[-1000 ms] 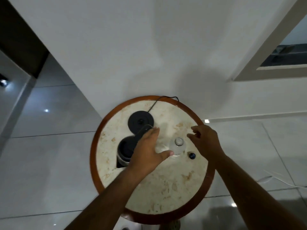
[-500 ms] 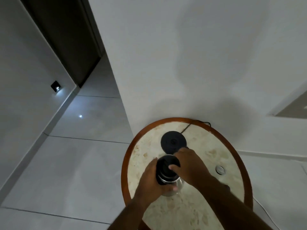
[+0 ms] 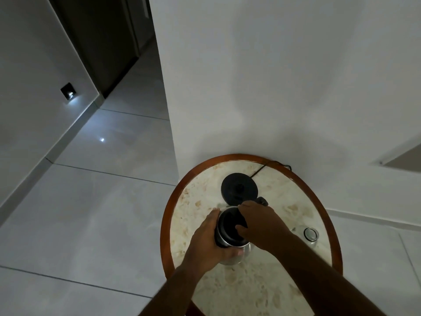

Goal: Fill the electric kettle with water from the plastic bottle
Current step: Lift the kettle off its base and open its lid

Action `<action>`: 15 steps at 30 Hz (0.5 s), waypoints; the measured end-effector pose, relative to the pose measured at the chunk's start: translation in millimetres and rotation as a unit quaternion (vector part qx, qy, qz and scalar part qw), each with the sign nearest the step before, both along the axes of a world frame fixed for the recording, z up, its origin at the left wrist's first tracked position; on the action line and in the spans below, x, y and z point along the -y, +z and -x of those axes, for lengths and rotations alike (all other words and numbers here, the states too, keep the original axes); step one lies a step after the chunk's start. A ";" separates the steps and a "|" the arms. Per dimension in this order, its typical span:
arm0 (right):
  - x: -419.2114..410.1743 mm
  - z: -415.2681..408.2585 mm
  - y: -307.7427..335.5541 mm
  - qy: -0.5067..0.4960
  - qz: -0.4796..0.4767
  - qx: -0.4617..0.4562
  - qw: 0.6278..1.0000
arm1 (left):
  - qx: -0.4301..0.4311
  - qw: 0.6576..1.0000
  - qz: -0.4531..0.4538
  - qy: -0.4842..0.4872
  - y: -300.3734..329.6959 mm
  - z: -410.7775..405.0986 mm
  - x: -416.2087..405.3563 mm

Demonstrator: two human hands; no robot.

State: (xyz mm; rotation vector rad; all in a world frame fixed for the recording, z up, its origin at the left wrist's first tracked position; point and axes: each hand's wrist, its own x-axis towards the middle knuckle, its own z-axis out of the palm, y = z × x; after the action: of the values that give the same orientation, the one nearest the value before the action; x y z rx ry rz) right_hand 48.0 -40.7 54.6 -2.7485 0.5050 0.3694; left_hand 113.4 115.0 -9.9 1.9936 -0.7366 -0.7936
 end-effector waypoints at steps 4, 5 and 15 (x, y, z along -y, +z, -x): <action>8.3 -1.8 8.5 0.004 -0.037 -0.017 0.999 | 0.003 1.000 0.027 -0.009 -1.2 -0.5 0.7; 12.7 -1.7 12.3 0.003 -0.065 -0.018 0.998 | -0.002 0.999 0.032 -0.010 -2.8 -0.5 0.1; 60.2 1.9 36.2 -0.124 -0.416 -0.069 0.898 | -0.006 0.998 0.066 -0.012 -17.4 -2.1 2.4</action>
State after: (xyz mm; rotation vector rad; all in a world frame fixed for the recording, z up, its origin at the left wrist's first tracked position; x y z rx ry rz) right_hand 46.1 -100.9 90.8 -1.8152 0.5588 0.5601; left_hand 115.5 112.6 -27.3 1.8639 -0.7876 -0.7503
